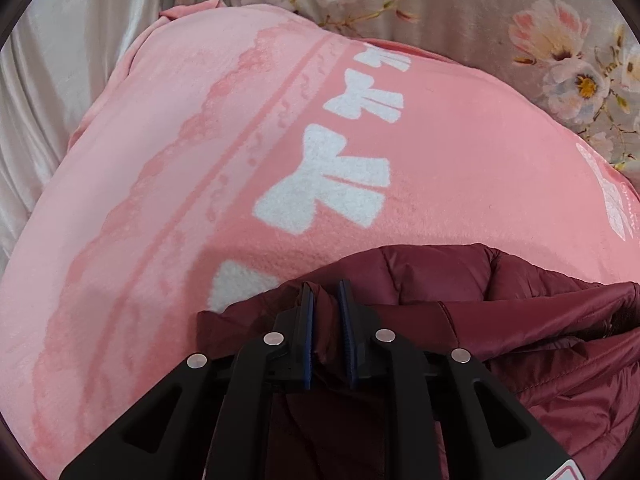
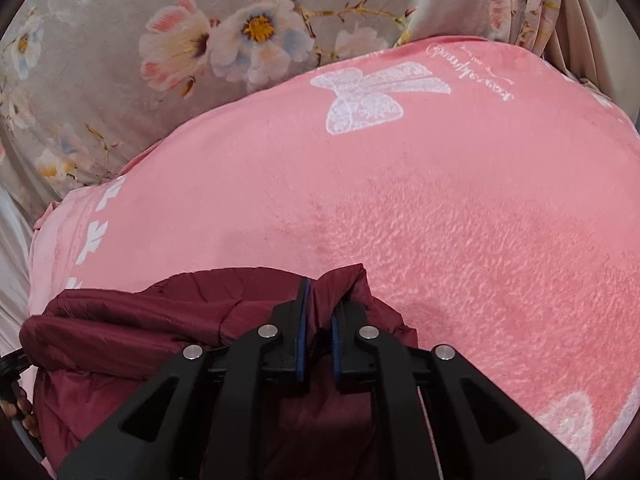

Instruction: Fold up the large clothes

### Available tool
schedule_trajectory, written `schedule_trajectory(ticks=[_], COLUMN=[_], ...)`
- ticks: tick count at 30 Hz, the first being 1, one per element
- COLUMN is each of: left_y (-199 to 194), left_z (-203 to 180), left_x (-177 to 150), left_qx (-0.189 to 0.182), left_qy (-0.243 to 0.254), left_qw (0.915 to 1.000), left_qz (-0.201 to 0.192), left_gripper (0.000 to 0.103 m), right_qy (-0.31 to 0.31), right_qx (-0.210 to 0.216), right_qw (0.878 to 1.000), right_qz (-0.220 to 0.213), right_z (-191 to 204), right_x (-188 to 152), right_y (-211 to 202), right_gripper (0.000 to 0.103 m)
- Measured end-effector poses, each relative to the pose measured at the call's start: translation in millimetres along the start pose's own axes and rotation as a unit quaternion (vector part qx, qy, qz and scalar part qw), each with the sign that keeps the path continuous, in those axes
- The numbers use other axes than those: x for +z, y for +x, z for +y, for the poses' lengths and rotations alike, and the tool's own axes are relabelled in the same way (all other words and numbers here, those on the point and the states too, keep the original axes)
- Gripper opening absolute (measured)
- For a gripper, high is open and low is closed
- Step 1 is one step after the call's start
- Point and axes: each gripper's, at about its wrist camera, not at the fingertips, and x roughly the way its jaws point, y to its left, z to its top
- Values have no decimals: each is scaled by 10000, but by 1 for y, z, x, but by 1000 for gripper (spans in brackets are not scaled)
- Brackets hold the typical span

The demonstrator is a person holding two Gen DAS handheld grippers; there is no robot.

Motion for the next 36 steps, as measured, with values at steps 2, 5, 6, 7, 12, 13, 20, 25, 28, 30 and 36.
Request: schedule_trajectory(ticks=[2, 5, 6, 7, 12, 13, 20, 25, 28, 30, 36], left_y=[2, 2, -2, -10, -71, -78, -138, -117, -91, -72, -31], left_z=[0, 7, 11, 19, 60, 65, 43, -37, -90, -112, -143], left_x=[-1, 1, 2, 4, 21, 25, 37, 21, 3, -7, -11], left_qx=[-70, -300, -379, -496, 194, 252, 130, -734, -792, -817, -830], left_qy=[14, -129, -207, -312, -496, -464, -57, 359, 794, 970, 1047], left_qw=[9998, 9992, 9988, 9978, 9930, 9926, 9918, 9952, 9934, 9919, 9904], left_qz=[-161, -235, -246, -316, -1051, -1090, -1272, -545, -248, -51, 360], left_gripper=[17, 17, 17, 17, 54, 54, 54, 54, 54, 54, 54], right_qy=[73, 135, 162, 221, 610, 743, -210, -1572, -2128, -2153, -2194], right_qx=[51, 167, 219, 322, 741, 760, 622, 969, 738, 695, 674], right_qw=[10000, 9998, 9996, 9992, 9953, 9939, 9888, 9810, 9741, 9740, 9706], right_qz=[44, 38, 28, 13, -130, -287, -1339, -602, -183, 122, 719], right_z=[-3, -8, -9, -11, -25, -27, 35, 127, 160, 167, 171], right_x=[-1, -3, -4, -4, 0, 3, 19, -10, -31, -35, -33], right_y=[4, 6, 5, 3, -11, -24, -117, -96, -61, -39, 4], right_gripper=[11, 12, 12, 13, 23, 26, 40, 46, 45, 45, 0])
